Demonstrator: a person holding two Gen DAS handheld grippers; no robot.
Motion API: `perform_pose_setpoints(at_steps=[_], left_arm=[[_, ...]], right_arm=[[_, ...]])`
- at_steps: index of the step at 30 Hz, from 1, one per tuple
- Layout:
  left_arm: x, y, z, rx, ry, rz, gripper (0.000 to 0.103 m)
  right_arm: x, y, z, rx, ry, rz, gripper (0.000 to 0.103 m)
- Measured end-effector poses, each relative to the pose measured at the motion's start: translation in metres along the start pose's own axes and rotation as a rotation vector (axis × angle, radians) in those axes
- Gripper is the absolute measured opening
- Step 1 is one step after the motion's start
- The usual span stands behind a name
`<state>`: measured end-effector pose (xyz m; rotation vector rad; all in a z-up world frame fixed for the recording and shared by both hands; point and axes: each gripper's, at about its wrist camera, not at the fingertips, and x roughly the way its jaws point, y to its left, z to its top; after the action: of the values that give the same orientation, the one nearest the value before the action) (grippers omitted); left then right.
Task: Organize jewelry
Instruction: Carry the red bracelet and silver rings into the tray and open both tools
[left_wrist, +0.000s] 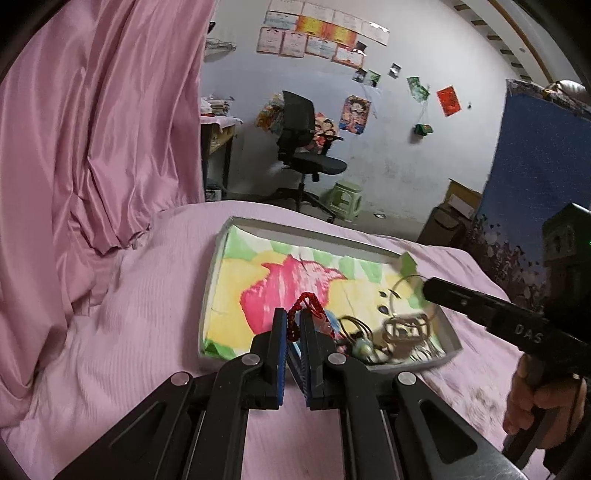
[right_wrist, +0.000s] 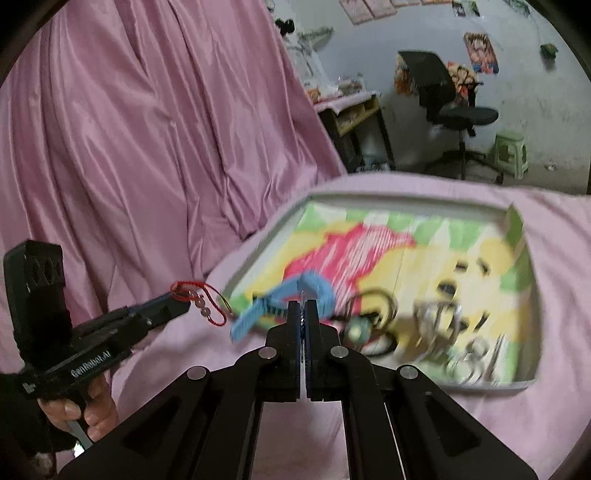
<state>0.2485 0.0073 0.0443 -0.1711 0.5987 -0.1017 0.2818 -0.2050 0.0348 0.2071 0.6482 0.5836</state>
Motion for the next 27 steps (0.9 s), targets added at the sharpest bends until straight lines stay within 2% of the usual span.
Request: perform_pose_setpoints(at_steps=[5, 10, 19, 27], left_arm=[[0.023, 0.007, 0.003, -0.034, 0.038, 0.026, 0.007], [0.043, 0.012, -0.002, -0.054, 0.091, 0.05, 0.007], [0.059, 0.015, -0.011, -0.054, 0.17, 0.06, 0.007], [0.06, 0.017, -0.017, -0.051, 0.191, 0.066, 0.008]], right_arm=[[0.005, -0.008, 0.02, 0.001, -0.024, -0.05, 0.002], [0.019, -0.016, 0.024, 0.018, -0.022, -0.081, 0.002], [0.037, -0.019, 0.006, 0.032, 0.024, -0.105, 0.002], [0.043, -0.031, -0.007, 0.072, 0.054, -0.122, 0.002]])
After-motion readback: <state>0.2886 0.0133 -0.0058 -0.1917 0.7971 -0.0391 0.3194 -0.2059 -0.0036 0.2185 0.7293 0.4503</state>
